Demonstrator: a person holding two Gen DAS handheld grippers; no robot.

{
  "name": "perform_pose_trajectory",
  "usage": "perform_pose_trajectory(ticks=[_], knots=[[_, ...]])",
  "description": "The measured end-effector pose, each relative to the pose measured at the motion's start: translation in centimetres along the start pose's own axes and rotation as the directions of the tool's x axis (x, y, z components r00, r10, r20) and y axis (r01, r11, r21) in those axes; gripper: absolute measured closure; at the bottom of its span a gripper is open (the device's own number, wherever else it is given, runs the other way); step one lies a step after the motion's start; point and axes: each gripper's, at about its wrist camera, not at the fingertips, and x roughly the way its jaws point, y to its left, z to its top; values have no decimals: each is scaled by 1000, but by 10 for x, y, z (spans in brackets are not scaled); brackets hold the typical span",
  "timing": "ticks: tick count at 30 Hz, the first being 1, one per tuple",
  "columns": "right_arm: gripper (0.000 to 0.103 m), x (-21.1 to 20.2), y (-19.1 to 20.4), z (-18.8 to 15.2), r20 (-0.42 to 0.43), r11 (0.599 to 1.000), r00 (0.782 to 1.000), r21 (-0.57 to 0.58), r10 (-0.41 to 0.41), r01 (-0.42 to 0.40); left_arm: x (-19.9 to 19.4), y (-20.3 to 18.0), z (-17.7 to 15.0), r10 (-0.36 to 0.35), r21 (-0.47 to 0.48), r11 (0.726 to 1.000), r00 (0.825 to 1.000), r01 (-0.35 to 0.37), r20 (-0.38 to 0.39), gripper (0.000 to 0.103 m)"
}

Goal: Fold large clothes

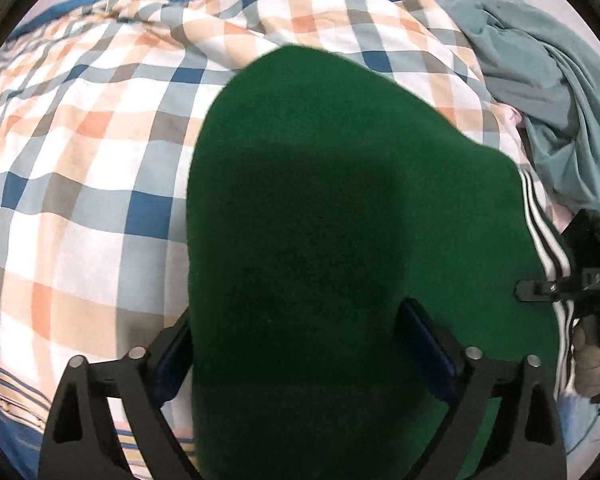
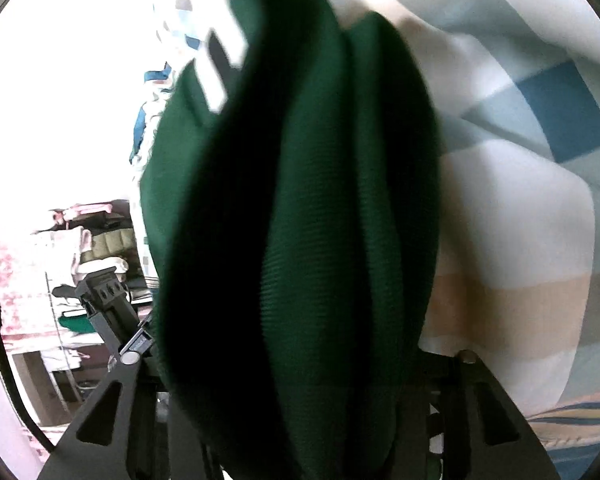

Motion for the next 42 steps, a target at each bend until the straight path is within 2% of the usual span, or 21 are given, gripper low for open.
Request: perform_pose_trajectory(ticks=[2, 3, 5, 6, 7, 9, 11, 12, 14, 16, 17, 18, 23, 25, 29, 32, 38, 42], knots=[[37, -6, 8, -8, 27, 998, 997, -9, -67, 67, -1, -1, -1, 9, -3, 1000, 1000, -9, 17, 4], [29, -11, 17, -10, 49, 992, 991, -23, -121, 122, -5, -2, 0, 20, -8, 1000, 1000, -20, 7, 4], [19, -22, 38, -26, 130, 949, 948, -83, -291, 303, -18, -8, -1, 59, -27, 998, 998, -59, -4, 5], [18, -27, 54, -38, 181, 912, 910, -108, -373, 395, -25, -10, 0, 80, -27, 996, 997, -80, -2, 5], [18, -33, 64, -43, 229, 864, 862, -126, -453, 488, -36, -16, 0, 143, -12, 990, 990, -143, 11, 5], [18, -41, 72, -59, 309, 755, 752, -141, -582, 641, -60, -32, -2, 221, 19, 975, 972, -223, 75, 4], [18, -40, 97, -75, 364, 653, 651, -139, -666, 745, -80, -43, -10, 290, 13, 956, 953, -292, 92, 4], [17, -50, 87, -90, 399, 608, 604, -134, -690, 783, -92, -49, -17, 304, 3, 952, 948, -306, 94, 3], [17, -57, 105, -121, 431, 571, 557, -111, -710, 813, -118, -59, -31, 333, -25, 943, 938, -332, 98, 3], [17, -85, 127, -151, 451, 555, 528, -83, -720, 828, -150, -74, -43, 354, -21, 935, 929, -354, 110, 3], [17, -104, 124, -166, 454, 561, 530, -78, -716, 824, -167, -83, -48, 366, -16, 930, 923, -367, 122, 3], [17, -121, 124, -184, 457, 569, 533, -70, -712, 820, -179, -92, -49, 360, -17, 932, 923, -361, 133, 3], [16, -181, 153, -250, 494, 566, 510, -42, -704, 823, -261, -137, -68, 345, -30, 938, 921, -346, 182, 3], [16, -208, 172, -279, 522, 559, 492, -34, -697, 828, -289, -154, -72, 345, -29, 938, 917, -346, 198, 3], [16, -261, 226, -343, 578, 571, 482, -34, -658, 821, -352, -185, -87, 356, -24, 932, 904, -361, 236, 3], [16, -299, 254, -387, 614, 569, 466, -33, -637, 822, -406, -208, -104, 357, -12, 930, 895, -367, 266, 3], [16, -375, 311, -478, 688, 576, 434, -28, -581, 817, -487, -243, -135, 343, 4, 932, 887, -362, 310, 3], [16, -416, 338, -530, 715, 582, 431, -41, -551, 812, -538, -262, -155, 332, -18, 938, 884, -345, 330, 3]])
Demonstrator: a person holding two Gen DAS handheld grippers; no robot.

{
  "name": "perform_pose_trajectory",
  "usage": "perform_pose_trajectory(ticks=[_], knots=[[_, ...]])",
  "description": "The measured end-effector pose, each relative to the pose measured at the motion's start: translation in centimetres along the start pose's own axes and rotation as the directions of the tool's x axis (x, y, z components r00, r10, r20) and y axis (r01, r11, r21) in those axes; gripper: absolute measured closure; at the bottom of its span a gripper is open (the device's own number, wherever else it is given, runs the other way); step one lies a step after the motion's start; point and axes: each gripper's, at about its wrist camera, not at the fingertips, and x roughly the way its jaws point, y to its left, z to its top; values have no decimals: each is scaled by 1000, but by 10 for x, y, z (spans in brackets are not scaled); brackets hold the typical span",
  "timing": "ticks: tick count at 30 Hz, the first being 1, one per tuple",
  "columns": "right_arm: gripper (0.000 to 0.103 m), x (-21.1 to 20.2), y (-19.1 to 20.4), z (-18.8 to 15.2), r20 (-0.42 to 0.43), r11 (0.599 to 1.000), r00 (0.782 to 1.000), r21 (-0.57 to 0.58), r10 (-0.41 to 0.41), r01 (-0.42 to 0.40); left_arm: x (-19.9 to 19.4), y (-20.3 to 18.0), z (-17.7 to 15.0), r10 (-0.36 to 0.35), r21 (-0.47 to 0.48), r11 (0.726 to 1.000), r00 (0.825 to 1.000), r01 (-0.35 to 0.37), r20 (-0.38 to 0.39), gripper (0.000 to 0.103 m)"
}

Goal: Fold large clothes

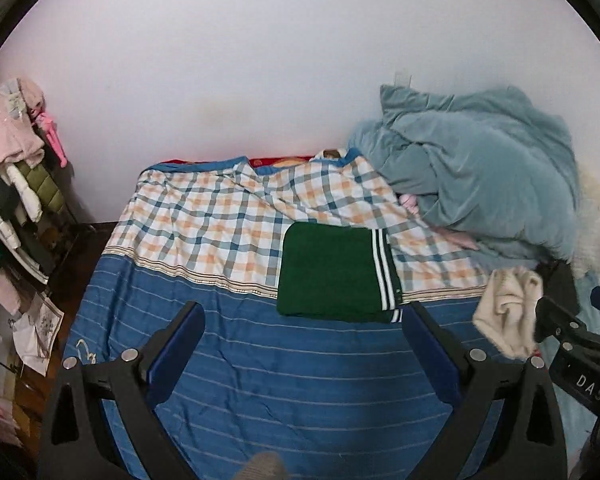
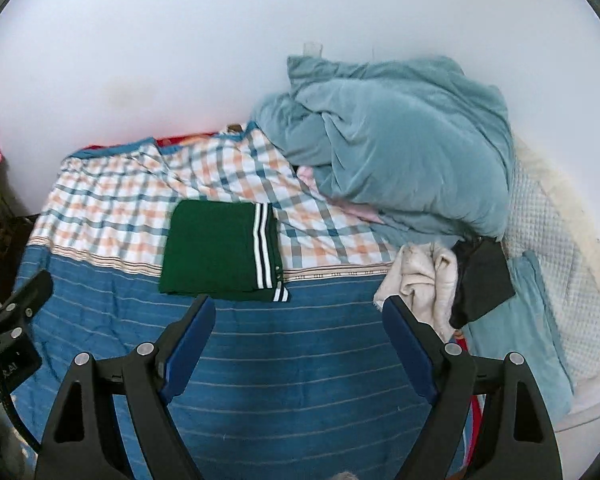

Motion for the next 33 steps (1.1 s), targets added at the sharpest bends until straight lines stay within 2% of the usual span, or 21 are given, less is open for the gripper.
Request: perform_pose_trajectory(ticks=[6, 14, 23, 33], knots=[[16, -81, -11, -11, 56, 1000, 998, -8, 15, -14, -62, -4, -8, 10, 9, 1000, 1000, -10, 18, 3], [16, -152, -28, -33, 103, 1000, 994, -7, 31, -30, -115, -4, -22, 5, -8, 1000, 1000, -4, 8, 3], [16, -198, -40, -42, 138, 999, 989, -7, 50, -50, -149, -7, -29, 8, -7, 1000, 999, -8, 48, 3], [15, -203, -47, -38, 142, 998, 988, -20, 63, -61, -159, -9, -34, 28, -5, 1000, 998, -28, 56, 3]])
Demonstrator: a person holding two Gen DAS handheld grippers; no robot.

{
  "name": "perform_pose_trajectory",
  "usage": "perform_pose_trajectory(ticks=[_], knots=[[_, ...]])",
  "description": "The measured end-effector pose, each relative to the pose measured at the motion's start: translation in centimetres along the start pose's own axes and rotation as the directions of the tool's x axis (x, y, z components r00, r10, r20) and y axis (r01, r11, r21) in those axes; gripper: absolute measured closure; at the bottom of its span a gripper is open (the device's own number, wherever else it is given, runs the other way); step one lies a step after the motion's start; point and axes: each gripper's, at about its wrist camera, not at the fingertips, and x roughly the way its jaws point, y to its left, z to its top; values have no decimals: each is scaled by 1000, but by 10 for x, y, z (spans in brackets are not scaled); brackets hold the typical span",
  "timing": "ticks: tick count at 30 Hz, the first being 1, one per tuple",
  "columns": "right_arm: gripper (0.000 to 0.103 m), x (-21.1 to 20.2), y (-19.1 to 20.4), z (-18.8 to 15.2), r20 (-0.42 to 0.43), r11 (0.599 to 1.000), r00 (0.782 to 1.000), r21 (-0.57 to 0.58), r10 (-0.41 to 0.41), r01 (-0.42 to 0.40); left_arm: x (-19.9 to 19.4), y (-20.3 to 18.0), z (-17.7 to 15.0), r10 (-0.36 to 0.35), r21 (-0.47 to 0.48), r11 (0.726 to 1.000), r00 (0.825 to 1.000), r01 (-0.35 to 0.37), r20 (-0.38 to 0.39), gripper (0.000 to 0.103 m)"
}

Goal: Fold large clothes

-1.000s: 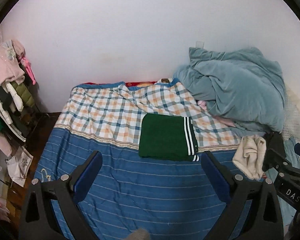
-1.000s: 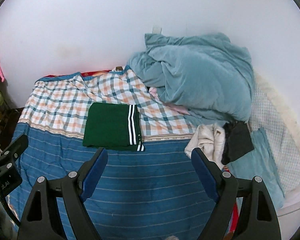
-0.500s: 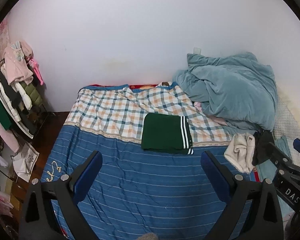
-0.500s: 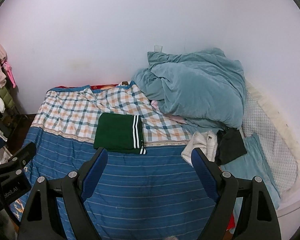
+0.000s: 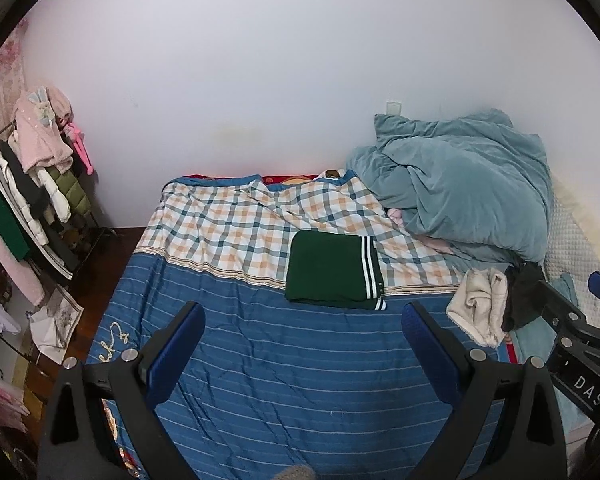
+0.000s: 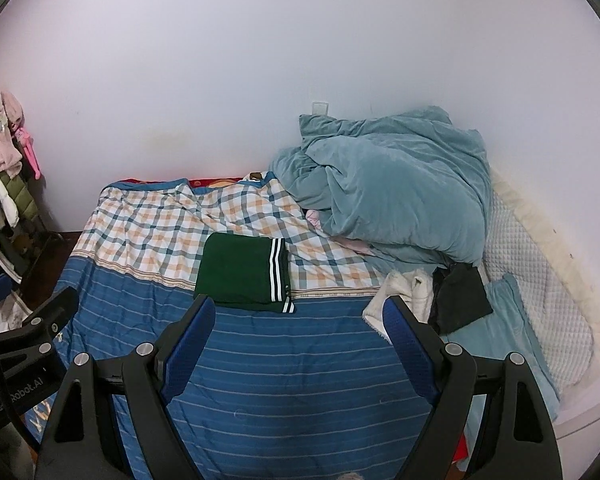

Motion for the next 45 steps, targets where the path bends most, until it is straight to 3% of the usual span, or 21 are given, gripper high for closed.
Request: perform_pose_trajectory(ticks=[45], knots=[[12, 2, -5, 5, 12, 999, 999, -11, 45, -45, -14, 0, 1, 19, 4, 1000, 999, -19, 34, 2]])
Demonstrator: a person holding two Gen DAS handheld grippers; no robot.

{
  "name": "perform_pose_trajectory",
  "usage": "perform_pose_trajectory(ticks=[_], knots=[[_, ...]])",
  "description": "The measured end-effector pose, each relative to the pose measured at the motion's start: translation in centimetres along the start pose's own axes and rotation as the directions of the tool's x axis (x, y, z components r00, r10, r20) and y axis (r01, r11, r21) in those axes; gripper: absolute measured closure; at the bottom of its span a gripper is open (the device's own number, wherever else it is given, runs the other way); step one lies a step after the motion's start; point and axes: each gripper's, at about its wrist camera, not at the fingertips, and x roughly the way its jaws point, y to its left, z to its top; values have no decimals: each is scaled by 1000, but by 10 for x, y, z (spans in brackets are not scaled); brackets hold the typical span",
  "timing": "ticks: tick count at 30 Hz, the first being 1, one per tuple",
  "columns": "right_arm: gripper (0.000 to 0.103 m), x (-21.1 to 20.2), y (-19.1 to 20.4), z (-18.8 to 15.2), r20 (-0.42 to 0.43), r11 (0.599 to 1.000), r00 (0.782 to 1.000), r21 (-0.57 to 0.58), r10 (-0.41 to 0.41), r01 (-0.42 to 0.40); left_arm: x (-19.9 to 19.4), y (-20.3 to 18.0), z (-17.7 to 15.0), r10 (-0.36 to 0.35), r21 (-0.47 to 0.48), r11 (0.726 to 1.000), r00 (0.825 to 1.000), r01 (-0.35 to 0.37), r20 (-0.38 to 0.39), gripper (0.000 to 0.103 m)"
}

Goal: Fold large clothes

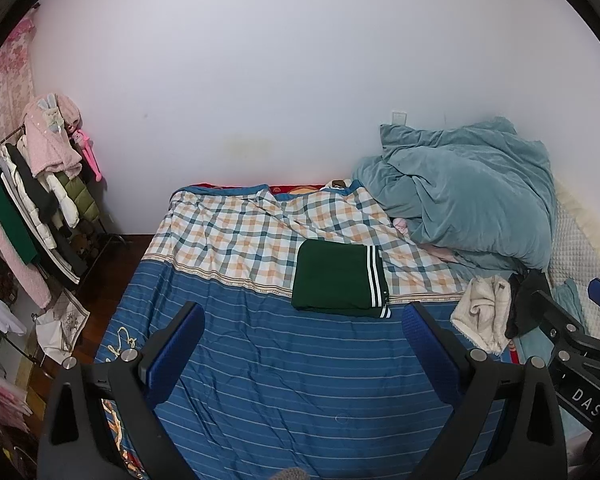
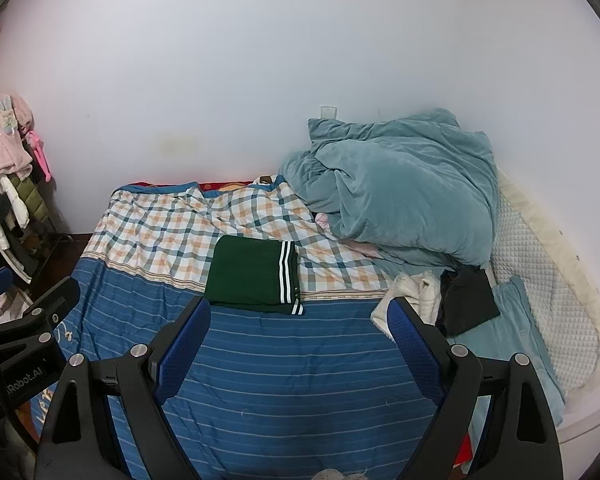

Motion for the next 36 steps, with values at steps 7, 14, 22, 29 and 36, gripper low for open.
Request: perform_pose_trajectory(ticks=[7, 14, 22, 29, 36], knots=[[12, -1, 3, -1, -1, 1000, 1000, 0, 3, -3, 0, 1, 0, -1, -2, 1000, 1000, 1, 1, 2], [11, -1, 2, -1, 0, 1000, 1000, 1, 1, -1, -1, 1, 0, -3, -6, 1000, 1000, 3, -1, 2], [11, 1, 7, 0, 2, 1000, 1000, 0, 3, -3, -5, 0, 3, 0, -11, 1000, 1000, 0, 1, 2], [11, 3, 8, 3, 3, 1000, 1000, -1, 3, -3, -6, -1, 4, 0, -11, 1000, 1000, 0, 4, 2], [11, 2, 9, 3, 5, 1000, 1000, -2, 1, -1, -7, -2, 5, 3, -10, 1000, 1000, -3, 3, 2]])
